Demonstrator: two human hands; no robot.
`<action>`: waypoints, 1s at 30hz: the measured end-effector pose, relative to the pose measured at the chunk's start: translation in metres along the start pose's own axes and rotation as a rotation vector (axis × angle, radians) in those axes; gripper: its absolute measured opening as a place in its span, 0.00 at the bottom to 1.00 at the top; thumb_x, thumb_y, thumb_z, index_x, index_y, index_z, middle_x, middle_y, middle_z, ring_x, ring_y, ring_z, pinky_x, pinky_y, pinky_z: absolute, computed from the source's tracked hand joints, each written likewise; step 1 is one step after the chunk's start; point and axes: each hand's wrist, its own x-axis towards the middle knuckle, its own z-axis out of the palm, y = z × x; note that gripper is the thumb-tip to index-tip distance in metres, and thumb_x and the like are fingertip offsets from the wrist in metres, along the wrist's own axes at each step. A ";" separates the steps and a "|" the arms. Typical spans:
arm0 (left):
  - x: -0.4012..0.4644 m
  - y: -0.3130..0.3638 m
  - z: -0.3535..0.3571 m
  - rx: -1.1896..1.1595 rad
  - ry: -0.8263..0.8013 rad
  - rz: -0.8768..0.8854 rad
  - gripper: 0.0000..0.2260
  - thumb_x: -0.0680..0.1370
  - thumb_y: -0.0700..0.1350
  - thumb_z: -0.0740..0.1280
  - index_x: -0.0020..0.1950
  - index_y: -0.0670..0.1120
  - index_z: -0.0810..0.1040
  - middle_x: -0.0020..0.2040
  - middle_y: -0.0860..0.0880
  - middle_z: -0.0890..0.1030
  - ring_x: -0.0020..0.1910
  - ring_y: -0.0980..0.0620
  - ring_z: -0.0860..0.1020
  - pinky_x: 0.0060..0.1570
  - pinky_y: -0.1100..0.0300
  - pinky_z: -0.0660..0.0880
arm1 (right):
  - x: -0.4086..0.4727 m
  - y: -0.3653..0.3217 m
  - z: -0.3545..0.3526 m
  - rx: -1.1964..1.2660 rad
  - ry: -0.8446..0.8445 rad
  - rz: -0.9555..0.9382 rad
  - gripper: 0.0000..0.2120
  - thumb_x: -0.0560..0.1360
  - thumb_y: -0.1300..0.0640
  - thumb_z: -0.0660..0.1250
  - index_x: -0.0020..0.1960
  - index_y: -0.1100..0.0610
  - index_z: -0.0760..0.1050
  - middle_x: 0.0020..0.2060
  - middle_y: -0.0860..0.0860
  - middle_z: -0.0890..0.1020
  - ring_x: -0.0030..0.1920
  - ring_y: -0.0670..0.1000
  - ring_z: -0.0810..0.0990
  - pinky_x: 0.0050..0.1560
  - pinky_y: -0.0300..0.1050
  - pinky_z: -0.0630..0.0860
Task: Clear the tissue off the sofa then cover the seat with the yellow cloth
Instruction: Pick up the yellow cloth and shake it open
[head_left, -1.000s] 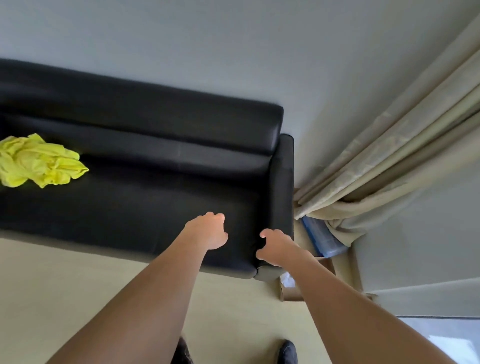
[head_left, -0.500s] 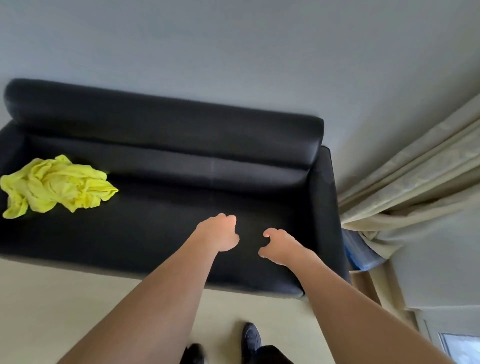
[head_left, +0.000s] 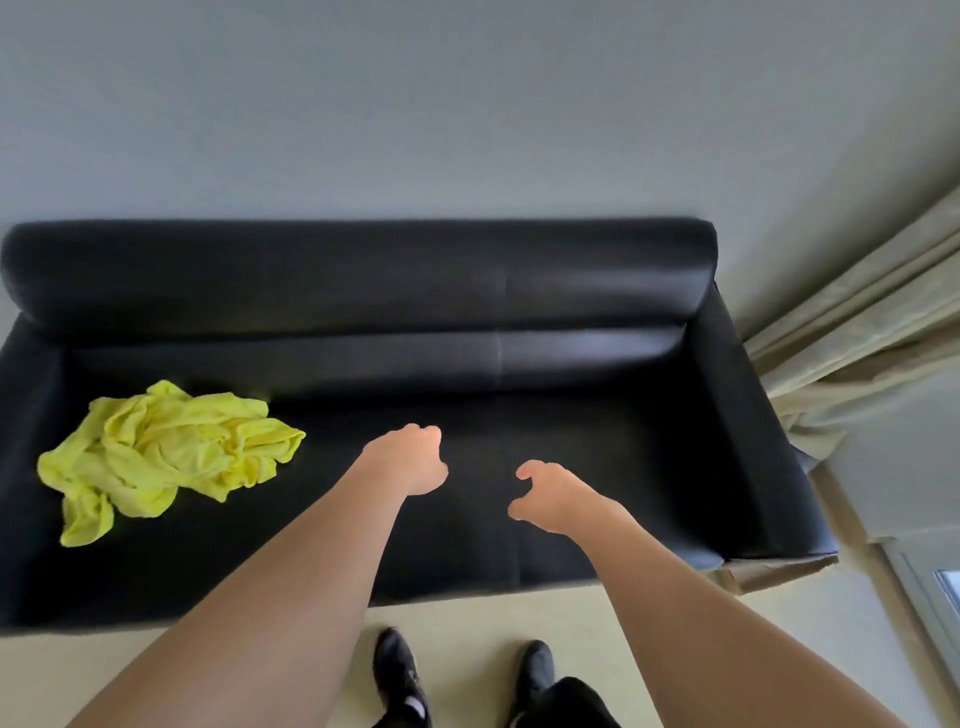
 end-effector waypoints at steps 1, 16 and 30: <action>-0.001 -0.017 -0.003 -0.003 -0.003 -0.004 0.19 0.79 0.47 0.58 0.70 0.47 0.68 0.64 0.48 0.71 0.58 0.44 0.75 0.58 0.48 0.74 | 0.002 -0.016 0.006 0.006 0.002 -0.009 0.30 0.73 0.52 0.65 0.74 0.52 0.62 0.63 0.52 0.73 0.57 0.56 0.77 0.57 0.52 0.76; 0.039 -0.271 -0.001 -0.072 -0.010 -0.039 0.21 0.80 0.48 0.60 0.73 0.46 0.67 0.65 0.47 0.74 0.61 0.47 0.75 0.59 0.53 0.74 | 0.075 -0.256 0.115 0.064 -0.080 -0.082 0.29 0.75 0.53 0.65 0.74 0.52 0.61 0.65 0.51 0.72 0.57 0.54 0.76 0.57 0.48 0.75; 0.247 -0.499 0.088 0.134 -0.190 -0.065 0.20 0.80 0.49 0.60 0.72 0.52 0.69 0.78 0.47 0.54 0.75 0.42 0.56 0.69 0.45 0.63 | 0.280 -0.373 0.246 0.094 -0.142 0.035 0.28 0.74 0.53 0.64 0.73 0.51 0.63 0.64 0.52 0.72 0.53 0.56 0.79 0.52 0.50 0.79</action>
